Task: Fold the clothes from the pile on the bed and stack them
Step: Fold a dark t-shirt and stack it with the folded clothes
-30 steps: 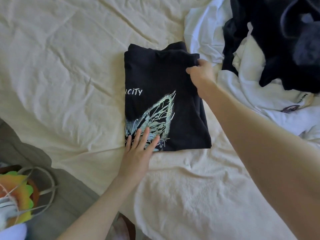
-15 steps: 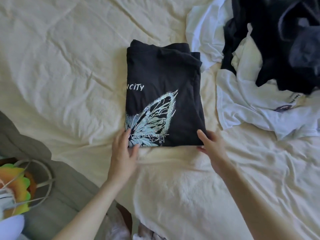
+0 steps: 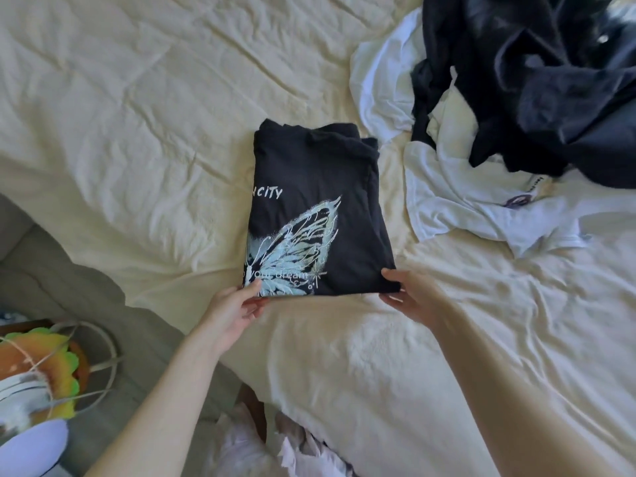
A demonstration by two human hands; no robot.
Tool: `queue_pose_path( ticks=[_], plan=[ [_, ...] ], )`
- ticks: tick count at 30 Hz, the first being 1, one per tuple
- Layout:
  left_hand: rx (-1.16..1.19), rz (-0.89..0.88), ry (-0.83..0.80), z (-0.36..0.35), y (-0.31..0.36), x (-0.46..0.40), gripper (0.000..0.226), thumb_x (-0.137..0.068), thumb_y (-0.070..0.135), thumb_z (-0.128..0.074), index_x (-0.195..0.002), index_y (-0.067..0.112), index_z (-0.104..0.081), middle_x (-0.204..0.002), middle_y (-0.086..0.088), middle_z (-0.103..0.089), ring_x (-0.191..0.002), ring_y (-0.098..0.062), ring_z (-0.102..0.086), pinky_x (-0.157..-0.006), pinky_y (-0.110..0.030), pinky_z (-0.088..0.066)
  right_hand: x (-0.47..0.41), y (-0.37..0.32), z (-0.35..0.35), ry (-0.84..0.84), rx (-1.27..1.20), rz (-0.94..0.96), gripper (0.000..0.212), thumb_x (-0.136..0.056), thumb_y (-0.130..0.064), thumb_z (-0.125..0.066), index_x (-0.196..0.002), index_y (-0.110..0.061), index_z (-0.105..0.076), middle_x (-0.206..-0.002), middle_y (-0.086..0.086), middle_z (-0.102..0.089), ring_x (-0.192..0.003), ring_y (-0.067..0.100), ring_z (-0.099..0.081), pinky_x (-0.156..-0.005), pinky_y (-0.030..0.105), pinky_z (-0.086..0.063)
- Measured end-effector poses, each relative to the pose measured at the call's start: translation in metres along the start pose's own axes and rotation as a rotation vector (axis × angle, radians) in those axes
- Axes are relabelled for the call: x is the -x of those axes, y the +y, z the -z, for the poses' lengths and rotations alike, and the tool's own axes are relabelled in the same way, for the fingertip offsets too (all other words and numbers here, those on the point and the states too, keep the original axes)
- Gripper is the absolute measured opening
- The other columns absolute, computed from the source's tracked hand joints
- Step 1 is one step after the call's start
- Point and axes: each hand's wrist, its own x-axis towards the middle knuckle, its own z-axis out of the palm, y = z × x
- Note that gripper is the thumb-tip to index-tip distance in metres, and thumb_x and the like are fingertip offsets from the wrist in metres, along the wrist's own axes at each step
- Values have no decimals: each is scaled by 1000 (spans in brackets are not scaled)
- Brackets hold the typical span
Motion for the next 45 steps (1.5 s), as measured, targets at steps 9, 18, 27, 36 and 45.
queue_pose_path(
  ticks=[9,18,27,36,45],
  plan=[
    [-71,252,74,41,-79,72,13,-86,3,-60,-97,-2,-56,-90,-20,-61,-79,-27,-61,-67,-29,-51,70,100,45,82,-19,-272,9,-82,6,-64,-87,5,-57,-85,14,-56,-72,23,-57,-47,23,-50],
    [-51,159,36,21,-21,78,10,-84,8,-62,-92,1,-60,-62,-12,-68,-51,-16,-66,-39,-15,-45,94,62,17,227,33,204,19,-86,-12,-66,-79,-11,-48,-71,2,-51,-58,12,-50,-53,22,-43],
    [-178,54,60,-38,76,25,17,-91,20,-57,-87,4,-58,-67,-9,-68,-53,-15,-64,-41,-17,-44,47,-46,-15,225,-1,220,17,-86,-13,-67,-77,-4,-54,-53,5,-52,-36,7,-55,-37,15,-43],
    [-200,-98,128,-62,87,-27,24,-93,26,-56,-90,3,-59,-81,-10,-65,-66,-16,-63,-53,-20,-49,-12,-80,-40,258,-126,175,15,-90,-5,-60,-79,-3,-50,-72,9,-50,-56,15,-63,-38,14,-44],
    [-1388,-1032,57,-60,41,-41,43,-98,23,-43,-140,19,-42,-150,-4,-34,-137,-25,-30,-112,-31,-16,-5,-14,-64,355,1111,1174,35,-92,-13,-57,-125,-3,-58,-135,18,-51,-131,35,-42,-110,42,-30]
  ],
)
